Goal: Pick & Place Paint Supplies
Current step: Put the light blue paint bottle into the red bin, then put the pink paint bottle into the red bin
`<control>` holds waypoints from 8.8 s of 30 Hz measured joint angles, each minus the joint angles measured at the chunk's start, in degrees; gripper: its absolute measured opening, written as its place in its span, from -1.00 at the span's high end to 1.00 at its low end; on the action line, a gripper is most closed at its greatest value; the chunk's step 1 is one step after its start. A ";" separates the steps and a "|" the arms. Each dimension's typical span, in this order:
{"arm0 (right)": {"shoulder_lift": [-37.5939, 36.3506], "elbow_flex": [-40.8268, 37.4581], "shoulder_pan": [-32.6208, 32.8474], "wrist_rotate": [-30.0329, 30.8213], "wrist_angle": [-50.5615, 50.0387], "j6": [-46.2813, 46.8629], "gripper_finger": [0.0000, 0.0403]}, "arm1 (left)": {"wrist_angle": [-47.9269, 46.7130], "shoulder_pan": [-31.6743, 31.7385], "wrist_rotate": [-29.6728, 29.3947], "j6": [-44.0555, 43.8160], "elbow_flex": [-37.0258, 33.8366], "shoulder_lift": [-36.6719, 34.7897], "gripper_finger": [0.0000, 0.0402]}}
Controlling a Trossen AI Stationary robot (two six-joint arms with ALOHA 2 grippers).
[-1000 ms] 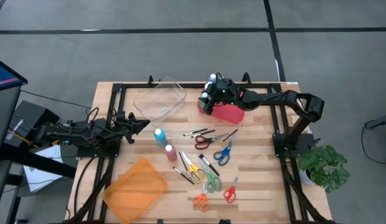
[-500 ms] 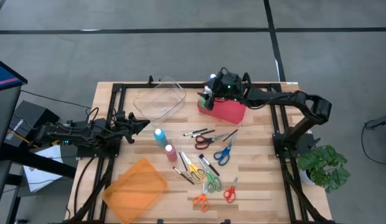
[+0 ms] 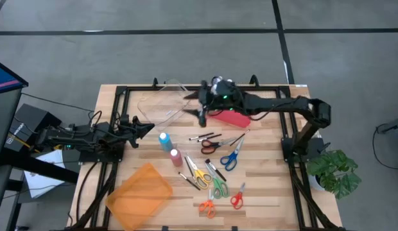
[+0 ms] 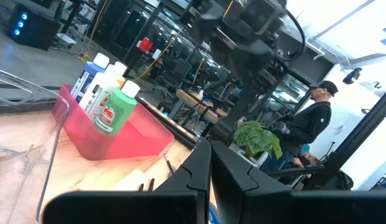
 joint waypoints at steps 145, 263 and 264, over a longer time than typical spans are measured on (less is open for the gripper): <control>-21.39 -31.60 -22.43 5.62 -5.45 3.03 0.41 | 0.00 0.01 0.00 -0.02 0.00 0.33 0.97; 22.87 9.01 12.03 -21.96 3.79 -1.49 -0.19 | -0.01 0.02 0.00 -0.04 0.00 0.33 0.97; 22.87 9.03 12.03 -22.00 3.53 -1.48 -0.19 | 0.00 0.02 0.00 -0.04 0.00 0.33 0.97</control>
